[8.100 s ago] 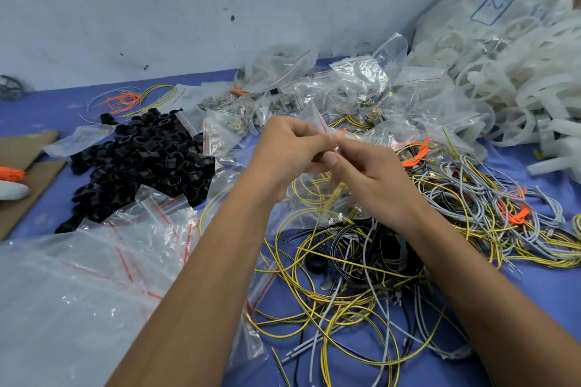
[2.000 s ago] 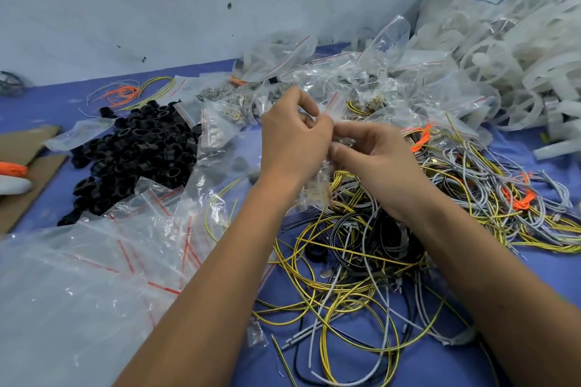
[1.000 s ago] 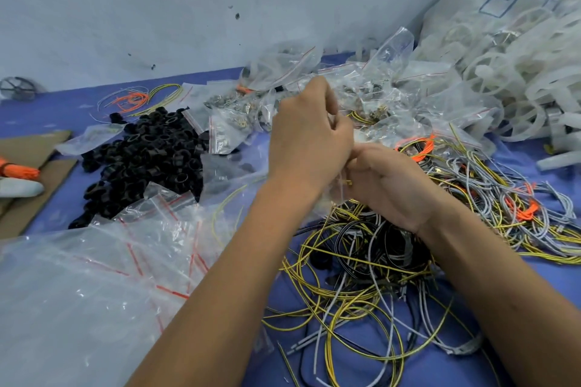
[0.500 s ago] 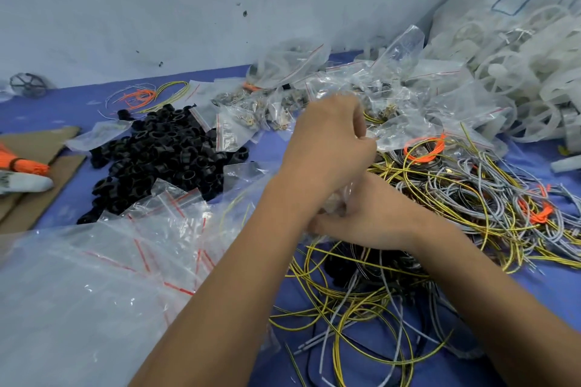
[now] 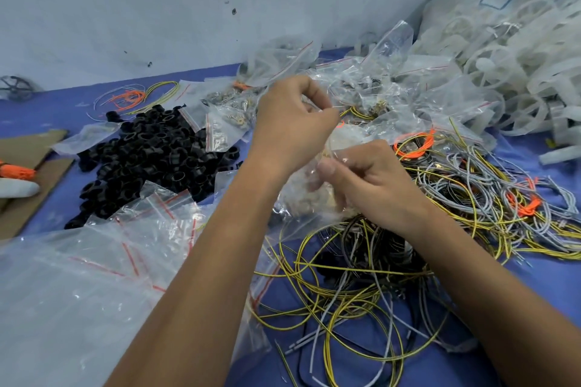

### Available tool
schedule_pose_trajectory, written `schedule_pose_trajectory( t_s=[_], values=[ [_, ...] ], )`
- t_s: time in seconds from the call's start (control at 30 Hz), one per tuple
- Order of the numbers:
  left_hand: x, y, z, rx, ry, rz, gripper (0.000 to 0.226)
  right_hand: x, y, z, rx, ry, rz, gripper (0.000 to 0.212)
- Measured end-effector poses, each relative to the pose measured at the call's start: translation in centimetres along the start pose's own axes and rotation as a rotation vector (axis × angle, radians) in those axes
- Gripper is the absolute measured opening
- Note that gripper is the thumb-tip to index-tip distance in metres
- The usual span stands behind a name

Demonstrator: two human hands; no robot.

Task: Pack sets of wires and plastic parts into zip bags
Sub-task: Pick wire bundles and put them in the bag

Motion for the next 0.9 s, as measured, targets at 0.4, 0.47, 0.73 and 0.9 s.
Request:
schedule_pose_trajectory(
  t_s=[0.4, 0.47, 0.73, 0.9],
  values=[
    [-1.3, -1.8, 6.7, 0.784, 0.294, 0.078, 0.018, 0.6, 1.4, 5.9, -0.094, 0.528, 0.047, 0.048],
    [-1.4, -2.9, 6.4, 0.819, 0.288, 0.139, 0.024, 0.4, 1.9, 5.3, -0.189, 0.487, 0.0, 0.052],
    [-0.7, -2.6, 0.6, 0.432, -0.041, 0.134, 0.023, -0.3, 4.8, 3.1, -0.204, 0.287, -0.287, 0.022],
    [-1.1, -2.6, 1.6, 0.493, 0.046, 0.116, 0.023, -0.6, 4.9, 3.3, -0.27, 0.283, -0.399, 0.007]
  ],
)
Point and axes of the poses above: each hand's wrist, its own x-axis away from the middle knuckle, its own z-axis out of the back of the hand, y = z × x, the point moved 10 cm from there along -x, towards the middle knuckle, and after that the axes turned 6 degrees about -x, right-handed, at the moved point
